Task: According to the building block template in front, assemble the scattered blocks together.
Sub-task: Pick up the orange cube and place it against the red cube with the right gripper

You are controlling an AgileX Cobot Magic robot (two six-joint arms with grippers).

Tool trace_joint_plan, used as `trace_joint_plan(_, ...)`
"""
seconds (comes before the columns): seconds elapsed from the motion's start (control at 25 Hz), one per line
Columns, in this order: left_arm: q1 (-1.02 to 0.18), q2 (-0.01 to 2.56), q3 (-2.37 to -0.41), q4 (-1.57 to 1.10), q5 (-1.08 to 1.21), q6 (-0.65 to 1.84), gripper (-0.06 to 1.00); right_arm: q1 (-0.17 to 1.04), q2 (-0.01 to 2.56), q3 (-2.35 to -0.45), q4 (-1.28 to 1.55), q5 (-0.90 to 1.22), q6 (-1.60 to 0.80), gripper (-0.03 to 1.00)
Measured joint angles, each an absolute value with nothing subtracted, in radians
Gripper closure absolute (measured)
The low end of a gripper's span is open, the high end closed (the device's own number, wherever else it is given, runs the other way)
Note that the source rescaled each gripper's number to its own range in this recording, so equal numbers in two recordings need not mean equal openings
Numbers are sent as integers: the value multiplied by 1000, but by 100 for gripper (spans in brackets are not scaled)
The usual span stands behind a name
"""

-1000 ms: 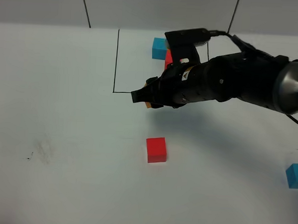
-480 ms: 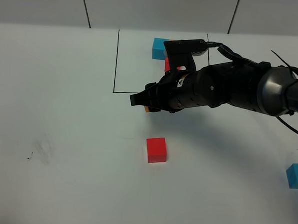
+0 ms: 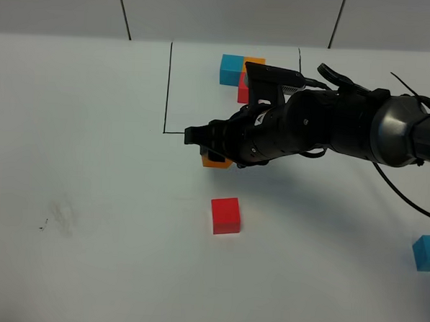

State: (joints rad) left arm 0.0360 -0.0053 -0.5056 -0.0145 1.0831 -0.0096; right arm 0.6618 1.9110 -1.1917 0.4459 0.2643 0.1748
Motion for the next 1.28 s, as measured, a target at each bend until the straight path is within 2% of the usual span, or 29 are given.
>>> trace_joint_plan(0.32,36,-5,-506,-14,1083,-10,94,662,1911,-1192,338,295,285,50)
trace_joint_plan(0.72,36,-5,-506,-14,1083,-10,94,662,1911,-1192,55,365,590,50)
trace_joint_plan(1.28,36,-5,-506,-14,1083,-10,94,704,1934,-1218,32,358,618,50)
